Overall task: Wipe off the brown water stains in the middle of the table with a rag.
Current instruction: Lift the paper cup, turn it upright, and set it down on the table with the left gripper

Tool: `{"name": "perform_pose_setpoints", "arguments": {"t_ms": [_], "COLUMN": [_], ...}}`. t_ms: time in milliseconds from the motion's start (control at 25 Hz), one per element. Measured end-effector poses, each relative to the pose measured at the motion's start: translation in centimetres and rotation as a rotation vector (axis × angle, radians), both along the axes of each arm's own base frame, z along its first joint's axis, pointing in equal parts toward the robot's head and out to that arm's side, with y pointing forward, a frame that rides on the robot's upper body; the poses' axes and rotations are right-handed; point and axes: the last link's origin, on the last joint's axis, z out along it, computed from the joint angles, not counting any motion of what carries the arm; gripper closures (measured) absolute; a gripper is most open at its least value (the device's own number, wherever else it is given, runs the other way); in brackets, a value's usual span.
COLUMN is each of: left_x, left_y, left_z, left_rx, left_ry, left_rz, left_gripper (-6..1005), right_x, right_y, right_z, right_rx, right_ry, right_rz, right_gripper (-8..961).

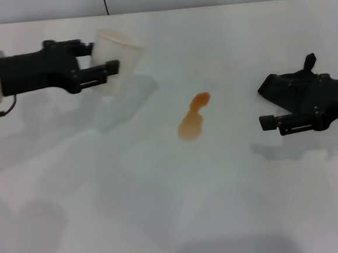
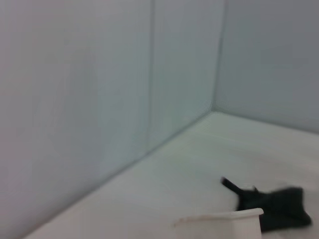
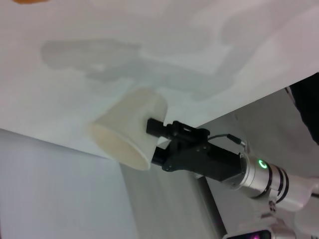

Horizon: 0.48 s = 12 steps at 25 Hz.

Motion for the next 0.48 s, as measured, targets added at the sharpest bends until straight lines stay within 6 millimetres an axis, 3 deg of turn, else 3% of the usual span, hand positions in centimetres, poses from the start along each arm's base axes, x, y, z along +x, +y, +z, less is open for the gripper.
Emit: {"name": "perform_pose_setpoints", "arguments": {"t_ms": [120, 160, 320, 480], "left_x": [-0.5, -1.9, -3.6, -4.7], "left_y": [-0.4, -1.2, -2.1, -2.3], "left_z": [0.1, 0.7, 1.2, 0.4], "left_rx": [0.021, 0.093, 0.174, 0.207], "left_ry": [-0.016, -0.057, -0.062, -0.045], "left_rz": [0.005, 0.013, 0.032, 0.048], "left_gripper": [427, 427, 428, 428], "right_x": [-0.1, -0.1, -0.4, -0.6], "right_y": [-0.1, -0.1, -0.2, -0.3], "right_z": [-0.1, -0.3, -0.5, -0.8], "right_rx": [-0.004, -0.008, -0.018, -0.027], "right_ry": [0.001, 0.004, 0.014, 0.017], "right_rz": [0.002, 0.004, 0.012, 0.018], "right_gripper": [126, 126, 126, 126]}}
